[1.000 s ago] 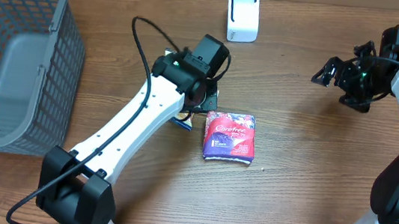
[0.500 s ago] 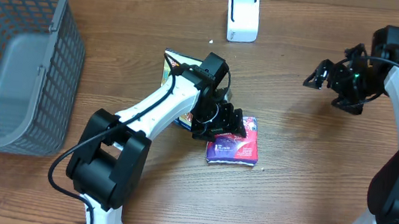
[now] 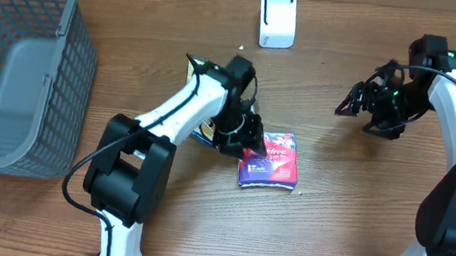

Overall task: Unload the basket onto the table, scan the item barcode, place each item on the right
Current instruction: 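Grasp the pink Carefree pack with the right gripper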

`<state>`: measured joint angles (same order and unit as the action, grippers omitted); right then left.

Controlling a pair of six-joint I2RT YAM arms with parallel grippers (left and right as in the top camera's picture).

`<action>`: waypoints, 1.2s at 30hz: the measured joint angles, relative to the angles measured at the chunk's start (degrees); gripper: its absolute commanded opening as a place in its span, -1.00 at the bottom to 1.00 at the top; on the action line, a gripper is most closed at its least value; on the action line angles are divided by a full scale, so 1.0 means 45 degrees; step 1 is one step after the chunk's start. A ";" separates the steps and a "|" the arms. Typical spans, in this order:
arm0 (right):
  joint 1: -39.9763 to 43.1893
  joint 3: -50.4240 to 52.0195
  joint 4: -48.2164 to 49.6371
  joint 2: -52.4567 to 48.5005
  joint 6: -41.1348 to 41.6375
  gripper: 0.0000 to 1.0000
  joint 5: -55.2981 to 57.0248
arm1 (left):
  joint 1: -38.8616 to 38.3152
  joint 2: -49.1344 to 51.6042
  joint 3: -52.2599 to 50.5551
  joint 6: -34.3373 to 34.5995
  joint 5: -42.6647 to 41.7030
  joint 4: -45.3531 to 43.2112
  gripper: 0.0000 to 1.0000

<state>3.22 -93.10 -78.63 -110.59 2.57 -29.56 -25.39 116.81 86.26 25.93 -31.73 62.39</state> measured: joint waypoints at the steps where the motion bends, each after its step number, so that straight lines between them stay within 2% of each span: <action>1: -0.0102 0.0029 -0.0117 0.0000 -0.0272 0.61 -0.0272 | 0.0136 0.0053 0.0379 -0.0209 0.0005 0.0418 0.18; 6: -0.1078 0.1156 0.1044 0.0000 -0.0981 0.61 -0.1326 | 0.0801 0.0107 0.2550 -0.0908 0.0058 0.1501 0.45; 12: -0.2293 0.3920 0.4143 -0.0044 0.0228 0.46 -0.1826 | 0.1214 0.0107 0.3060 -0.0816 0.0738 0.1865 0.46; 18: -0.2501 0.5780 0.6237 -0.0063 0.1020 0.33 -0.2744 | 0.1554 0.0107 0.3060 -0.0525 0.1841 0.2336 0.49; 20: -0.2521 0.6212 0.6664 -0.0063 0.1229 0.21 -0.3002 | 0.1719 0.0107 0.3060 -0.0505 0.2016 0.2414 0.50; 22: -0.2584 0.6557 0.7028 -0.0063 0.1481 -0.03 -0.3220 | 0.1865 0.0107 0.3060 -0.0471 0.2142 0.2424 0.55; 25: -0.2778 0.6824 0.7543 -0.0058 0.1894 -0.30 -0.3614 | 0.2006 0.0107 0.3060 -0.0461 0.2249 0.2419 0.55; 28: -0.2939 0.6863 0.7815 -0.0058 0.2229 -0.71 -0.3818 | 0.2021 0.0107 0.3060 -0.0466 0.2317 0.2433 0.55; 29: -0.2973 0.6868 0.7864 -0.0058 0.2322 -0.93 -0.3910 | 0.2021 0.0107 0.3060 -0.0466 0.2346 0.2448 0.56; 33: -0.2817 0.6766 0.7422 -0.0058 0.2594 -0.93 -0.3910 | 0.1996 0.0107 0.3060 -0.0466 0.2365 0.2497 0.62; 36: -0.2628 0.6047 0.5960 -0.0058 0.2671 -0.92 -0.2968 | 0.1996 0.0107 0.3060 -0.0466 0.2409 0.2506 0.64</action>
<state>-8.60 -65.89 -51.81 -110.85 14.59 -42.92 -16.40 117.30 100.03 23.83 -20.88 73.67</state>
